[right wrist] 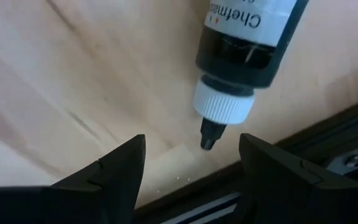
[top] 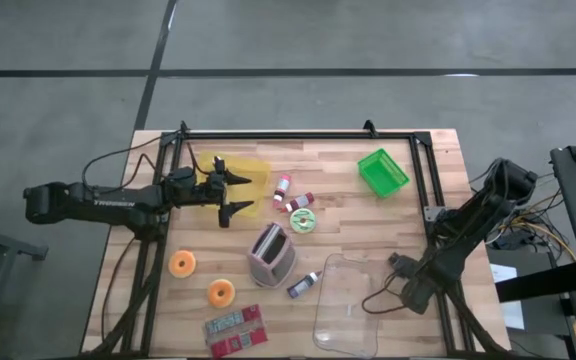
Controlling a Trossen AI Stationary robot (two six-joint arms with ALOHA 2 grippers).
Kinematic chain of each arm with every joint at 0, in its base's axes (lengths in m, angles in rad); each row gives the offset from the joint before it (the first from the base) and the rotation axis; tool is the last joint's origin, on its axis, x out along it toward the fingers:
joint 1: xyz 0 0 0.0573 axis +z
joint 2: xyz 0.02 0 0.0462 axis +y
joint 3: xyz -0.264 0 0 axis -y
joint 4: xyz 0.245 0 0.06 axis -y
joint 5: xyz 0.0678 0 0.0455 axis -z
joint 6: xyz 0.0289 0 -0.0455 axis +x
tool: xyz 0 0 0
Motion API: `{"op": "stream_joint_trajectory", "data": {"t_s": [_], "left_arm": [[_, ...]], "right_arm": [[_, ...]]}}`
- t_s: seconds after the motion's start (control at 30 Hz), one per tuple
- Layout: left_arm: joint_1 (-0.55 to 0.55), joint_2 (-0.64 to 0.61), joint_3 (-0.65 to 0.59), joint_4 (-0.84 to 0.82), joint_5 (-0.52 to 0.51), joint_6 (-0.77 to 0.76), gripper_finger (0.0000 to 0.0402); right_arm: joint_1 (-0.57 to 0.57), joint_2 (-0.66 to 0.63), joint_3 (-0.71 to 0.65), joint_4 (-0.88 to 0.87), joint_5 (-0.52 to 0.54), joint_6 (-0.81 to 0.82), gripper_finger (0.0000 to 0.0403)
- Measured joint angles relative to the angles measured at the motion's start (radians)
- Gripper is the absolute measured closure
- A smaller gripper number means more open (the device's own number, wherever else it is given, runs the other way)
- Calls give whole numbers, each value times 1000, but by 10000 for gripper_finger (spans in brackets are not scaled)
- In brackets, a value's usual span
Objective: Pick & Place Food Item
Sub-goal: Put the black food coloring into the yellow bin
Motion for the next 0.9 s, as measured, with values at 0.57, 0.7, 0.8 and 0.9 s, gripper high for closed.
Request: {"op": "stream_joint_trajectory", "data": {"t_s": [0.57,0.7,0.8,0.9], "left_arm": [[0,0,-1,3,0,0,87],[0,0,-1,4,0,0,87],[0,0,-1,8,0,0,87],[0,0,-1,8,0,0,87]], "right_arm": [[0,75,0,-11,43,-32,267],[0,76,0,-21,43,-39,347],[0,76,5,-37,78,-44,373],[0,76,21,-64,123,-42,373]]}}
